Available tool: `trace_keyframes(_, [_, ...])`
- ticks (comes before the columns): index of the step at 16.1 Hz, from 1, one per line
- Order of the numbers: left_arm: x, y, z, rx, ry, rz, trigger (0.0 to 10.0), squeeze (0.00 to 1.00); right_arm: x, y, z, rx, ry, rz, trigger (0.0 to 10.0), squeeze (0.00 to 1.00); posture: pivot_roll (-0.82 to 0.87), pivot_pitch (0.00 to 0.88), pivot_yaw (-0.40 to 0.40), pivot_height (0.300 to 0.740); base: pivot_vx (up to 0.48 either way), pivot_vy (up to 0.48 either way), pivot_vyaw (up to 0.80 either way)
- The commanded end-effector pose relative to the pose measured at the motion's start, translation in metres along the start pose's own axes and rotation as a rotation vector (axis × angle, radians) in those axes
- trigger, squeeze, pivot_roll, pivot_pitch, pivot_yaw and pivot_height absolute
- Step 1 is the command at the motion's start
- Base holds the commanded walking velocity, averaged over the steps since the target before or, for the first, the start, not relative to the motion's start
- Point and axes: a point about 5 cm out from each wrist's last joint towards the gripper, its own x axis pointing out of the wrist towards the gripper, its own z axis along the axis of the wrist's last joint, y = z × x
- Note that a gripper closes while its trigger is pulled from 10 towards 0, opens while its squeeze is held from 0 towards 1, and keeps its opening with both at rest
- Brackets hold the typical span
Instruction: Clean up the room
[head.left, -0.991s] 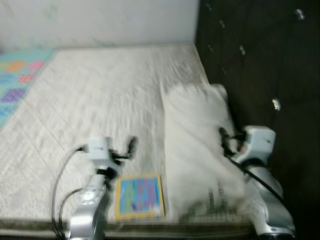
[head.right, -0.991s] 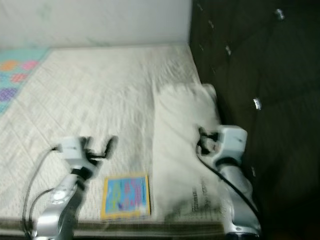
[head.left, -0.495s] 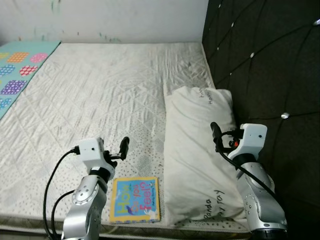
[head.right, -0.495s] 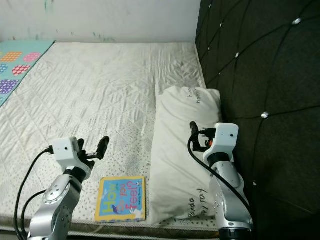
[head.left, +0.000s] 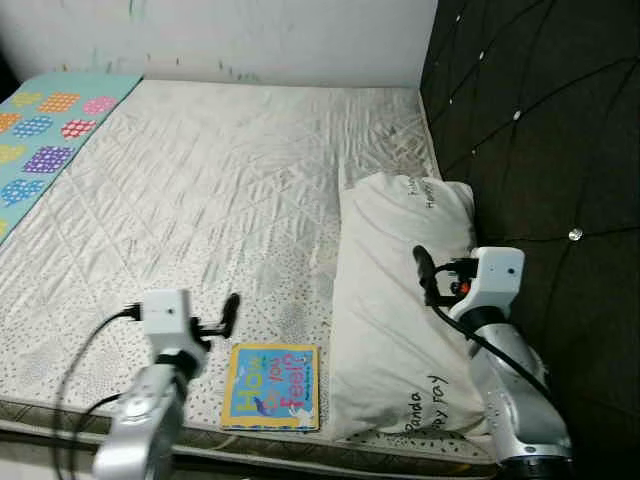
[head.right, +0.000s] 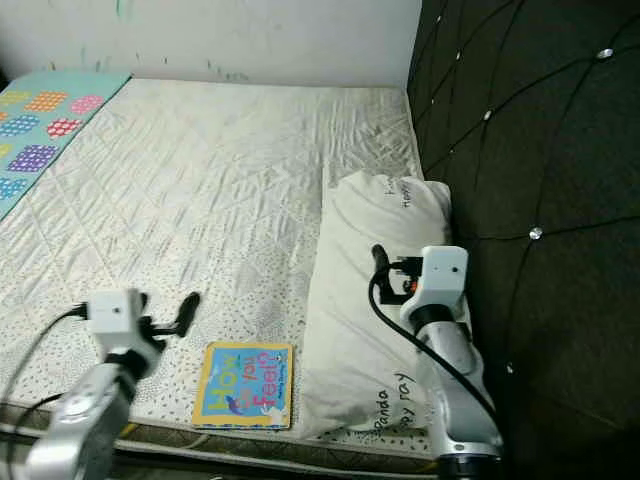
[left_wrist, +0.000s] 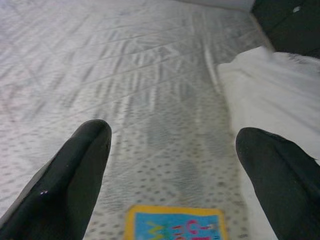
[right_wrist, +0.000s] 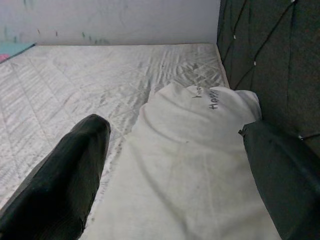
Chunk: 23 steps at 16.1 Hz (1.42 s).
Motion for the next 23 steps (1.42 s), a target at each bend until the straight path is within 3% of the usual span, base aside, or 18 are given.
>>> trace_keyframes(1, [-0.003, 0.003, 0.003, 0.02, -0.004, 0.015, 10.0, 0.0, -0.001, 0.001, 0.002, 0.008, -0.002, 0.01, 10.0, 0.0, -0.14, 0.124, 0.018, 0.74, 0.0, 0.0, 0.0])
trace_keyframes(4, [-0.012, 0.003, 0.0, 0.013, -0.017, 0.034, 10.0, 0.0, -0.014, 0.003, -0.003, 0.003, 0.016, 0.013, 10.0, 0.0, -0.15, 0.128, 0.014, 0.74, 0.0, 0.0, 0.0])
trace_keyframes(7, [-0.015, 0.004, -0.003, -0.031, -0.015, 0.086, 10.0, 0.0, -0.013, 0.001, -0.002, -0.008, 0.017, 0.017, 10.0, 0.0, -0.15, 0.128, 0.007, 0.74, 0.0, 0.0, 0.0])
trace_keyframes(18, [-0.007, 0.003, 0.003, -0.025, -0.034, 0.091, 10.0, 0.0, -0.01, 0.005, -0.002, -0.006, 0.019, 0.037, 10.0, 0.0, -0.15, 0.129, 0.018, 0.74, 0.0, 0.0, 0.0])
trace_keyframes(23, [-0.007, 0.006, 0.003, -0.033, -0.039, 0.122, 10.0, 0.0, -0.01, 0.01, -0.003, 0.002, 0.019, 0.071, 10.0, 0.0, -0.15, 0.132, 0.014, 0.67, 0.0, 0.0, 0.0])
